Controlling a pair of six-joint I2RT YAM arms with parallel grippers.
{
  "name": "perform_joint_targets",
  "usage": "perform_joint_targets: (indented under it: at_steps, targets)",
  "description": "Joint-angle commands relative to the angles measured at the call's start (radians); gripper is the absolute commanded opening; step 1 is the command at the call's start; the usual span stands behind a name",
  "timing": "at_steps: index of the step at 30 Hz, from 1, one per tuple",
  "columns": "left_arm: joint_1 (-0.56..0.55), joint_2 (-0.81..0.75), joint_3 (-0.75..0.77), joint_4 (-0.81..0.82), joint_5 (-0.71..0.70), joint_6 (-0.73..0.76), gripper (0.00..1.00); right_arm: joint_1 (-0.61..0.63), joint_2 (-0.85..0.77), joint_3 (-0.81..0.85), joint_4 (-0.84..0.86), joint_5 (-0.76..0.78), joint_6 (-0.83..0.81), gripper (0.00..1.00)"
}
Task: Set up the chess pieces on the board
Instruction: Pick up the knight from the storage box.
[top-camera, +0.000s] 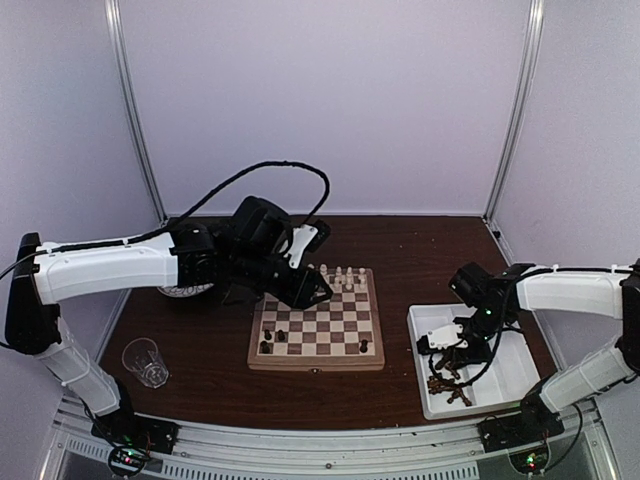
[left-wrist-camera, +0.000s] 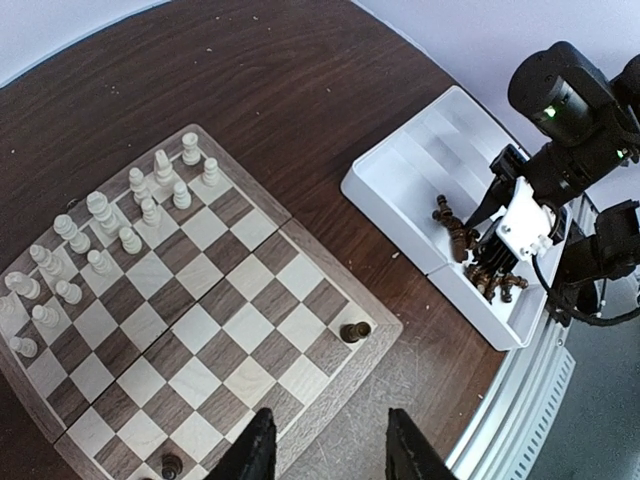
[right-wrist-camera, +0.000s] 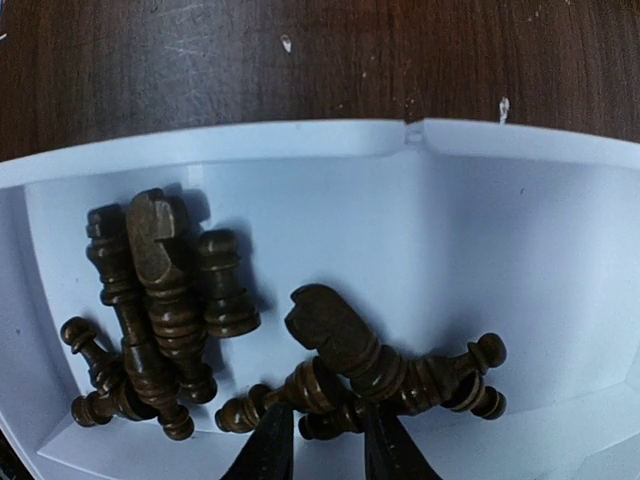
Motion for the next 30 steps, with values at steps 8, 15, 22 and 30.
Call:
perform_joint_targets:
  at_steps: [8, 15, 22, 30]
  targets:
    - [-0.001, 0.010, 0.000, 0.051, 0.002, -0.016, 0.38, 0.043, 0.022, 0.050, 0.012, 0.019, -0.026, 0.26]
    - [-0.001, 0.028, 0.000, 0.067, 0.013, -0.022, 0.38, 0.044, -0.013, 0.106, -0.023, 0.002, -0.059, 0.26]
    - [-0.002, 0.024, -0.002, 0.064, 0.017, -0.033, 0.38, 0.058, 0.084, 0.080, 0.065, 0.028, -0.087, 0.25]
    - [-0.001, 0.009, -0.011, 0.051, -0.002, -0.034, 0.38, 0.090, 0.123, 0.021, 0.103, 0.068, -0.133, 0.31]
